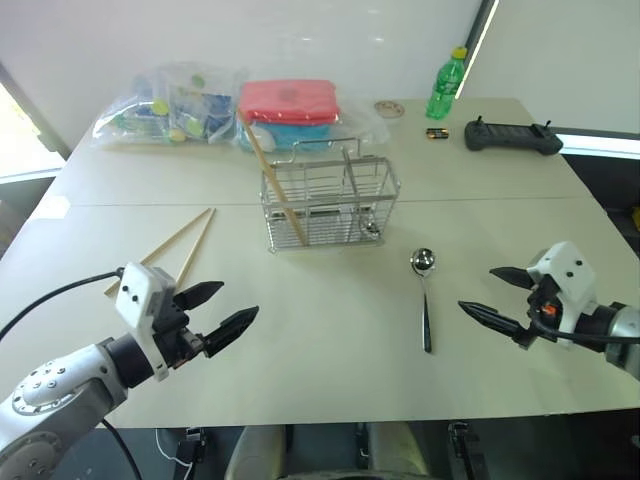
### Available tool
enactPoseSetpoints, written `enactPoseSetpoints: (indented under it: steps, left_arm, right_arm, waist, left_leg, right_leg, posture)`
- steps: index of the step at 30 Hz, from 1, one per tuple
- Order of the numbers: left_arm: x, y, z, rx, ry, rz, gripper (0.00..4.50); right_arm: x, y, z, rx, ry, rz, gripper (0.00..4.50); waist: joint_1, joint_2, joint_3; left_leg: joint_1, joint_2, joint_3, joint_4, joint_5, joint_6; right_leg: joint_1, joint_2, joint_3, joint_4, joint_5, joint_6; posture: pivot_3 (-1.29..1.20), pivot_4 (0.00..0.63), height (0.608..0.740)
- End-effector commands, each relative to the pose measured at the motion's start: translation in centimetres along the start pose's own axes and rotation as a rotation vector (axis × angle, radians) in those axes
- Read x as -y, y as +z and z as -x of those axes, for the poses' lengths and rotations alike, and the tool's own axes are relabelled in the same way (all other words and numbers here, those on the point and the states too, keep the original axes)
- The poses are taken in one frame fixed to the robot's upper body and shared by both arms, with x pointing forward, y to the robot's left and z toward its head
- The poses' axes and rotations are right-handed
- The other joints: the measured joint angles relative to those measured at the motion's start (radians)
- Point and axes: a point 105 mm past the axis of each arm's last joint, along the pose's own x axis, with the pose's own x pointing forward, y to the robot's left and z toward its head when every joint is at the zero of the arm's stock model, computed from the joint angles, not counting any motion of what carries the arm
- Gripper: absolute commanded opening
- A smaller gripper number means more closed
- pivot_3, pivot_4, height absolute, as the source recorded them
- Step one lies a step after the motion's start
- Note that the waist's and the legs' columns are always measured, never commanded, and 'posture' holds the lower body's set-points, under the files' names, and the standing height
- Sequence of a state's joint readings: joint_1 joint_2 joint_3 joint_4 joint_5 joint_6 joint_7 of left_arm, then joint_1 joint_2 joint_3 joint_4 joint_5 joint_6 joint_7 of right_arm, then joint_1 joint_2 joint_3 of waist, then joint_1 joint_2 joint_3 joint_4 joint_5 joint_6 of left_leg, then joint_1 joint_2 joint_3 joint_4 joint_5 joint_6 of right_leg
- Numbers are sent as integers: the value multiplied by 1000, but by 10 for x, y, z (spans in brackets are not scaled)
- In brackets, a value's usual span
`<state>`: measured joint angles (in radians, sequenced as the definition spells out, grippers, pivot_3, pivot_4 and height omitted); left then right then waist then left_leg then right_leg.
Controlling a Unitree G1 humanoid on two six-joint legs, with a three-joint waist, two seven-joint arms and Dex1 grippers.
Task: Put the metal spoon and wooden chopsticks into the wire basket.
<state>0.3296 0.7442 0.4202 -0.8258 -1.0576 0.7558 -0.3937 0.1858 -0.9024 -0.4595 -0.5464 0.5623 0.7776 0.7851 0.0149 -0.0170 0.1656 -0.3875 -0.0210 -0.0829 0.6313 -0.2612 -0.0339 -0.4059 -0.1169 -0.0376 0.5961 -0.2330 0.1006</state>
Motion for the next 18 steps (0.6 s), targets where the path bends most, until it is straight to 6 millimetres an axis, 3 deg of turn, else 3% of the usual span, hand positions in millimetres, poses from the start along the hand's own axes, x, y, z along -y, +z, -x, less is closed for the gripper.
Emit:
enactPoseSetpoints:
  steps: [1, 18]
  left_arm:
    - [3, 9, 2, 28, -17, -38, 4298]
    - [4, 11, 2, 16, -40, -35, 4298]
  right_arm:
    - [1, 8, 1, 33, -11, 30, 4500]
    - [-5, 8, 0, 40, -9, 18, 4500]
  waist:
    - [0, 0, 0]
    - [0, 1, -1]
  left_leg:
    - [0, 0, 0, 0, 0, 0]
    - [1, 0, 0, 1, 0, 0]
  right_leg:
    - [0, 0, 0, 0, 0, 0]
    - [1, 0, 0, 1, 0, 0]
  posture:
    - [0, 150, 692]
    - [0, 150, 692]
